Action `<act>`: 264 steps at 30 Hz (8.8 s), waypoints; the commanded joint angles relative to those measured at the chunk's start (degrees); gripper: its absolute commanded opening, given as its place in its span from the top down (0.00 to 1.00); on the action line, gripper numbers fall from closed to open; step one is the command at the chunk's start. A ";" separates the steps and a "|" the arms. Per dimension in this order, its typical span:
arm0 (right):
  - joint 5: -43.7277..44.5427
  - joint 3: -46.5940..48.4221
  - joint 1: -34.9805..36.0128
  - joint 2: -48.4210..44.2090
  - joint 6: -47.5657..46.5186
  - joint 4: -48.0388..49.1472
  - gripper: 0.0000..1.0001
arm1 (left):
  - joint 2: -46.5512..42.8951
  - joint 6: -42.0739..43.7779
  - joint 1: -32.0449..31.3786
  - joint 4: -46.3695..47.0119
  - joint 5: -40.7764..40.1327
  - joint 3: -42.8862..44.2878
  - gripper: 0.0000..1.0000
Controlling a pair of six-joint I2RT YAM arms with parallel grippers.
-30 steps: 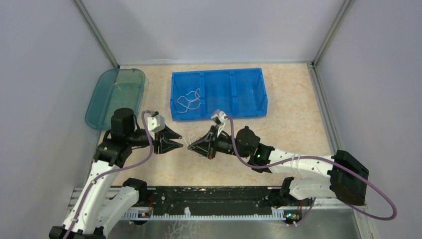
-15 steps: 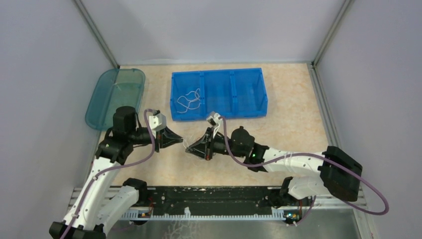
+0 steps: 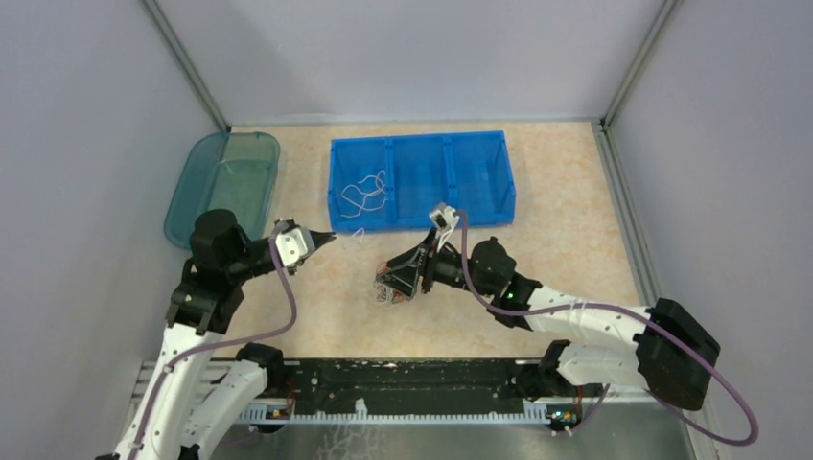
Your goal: Untangle the cables
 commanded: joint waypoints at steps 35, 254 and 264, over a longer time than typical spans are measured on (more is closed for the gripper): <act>11.92 2.39 4.12 31.45 -10.76 21.79 0.35 | -1.39 -8.53 -0.25 18.71 3.57 17.83 0.99; 16.40 8.60 7.32 10.63 -35.13 -31.71 0.11 | 30.17 -1.77 0.09 -17.99 -12.14 25.60 0.04; 24.78 14.68 7.21 24.19 -26.93 -27.14 0.36 | 14.17 8.79 0.02 -11.97 -6.97 8.76 0.04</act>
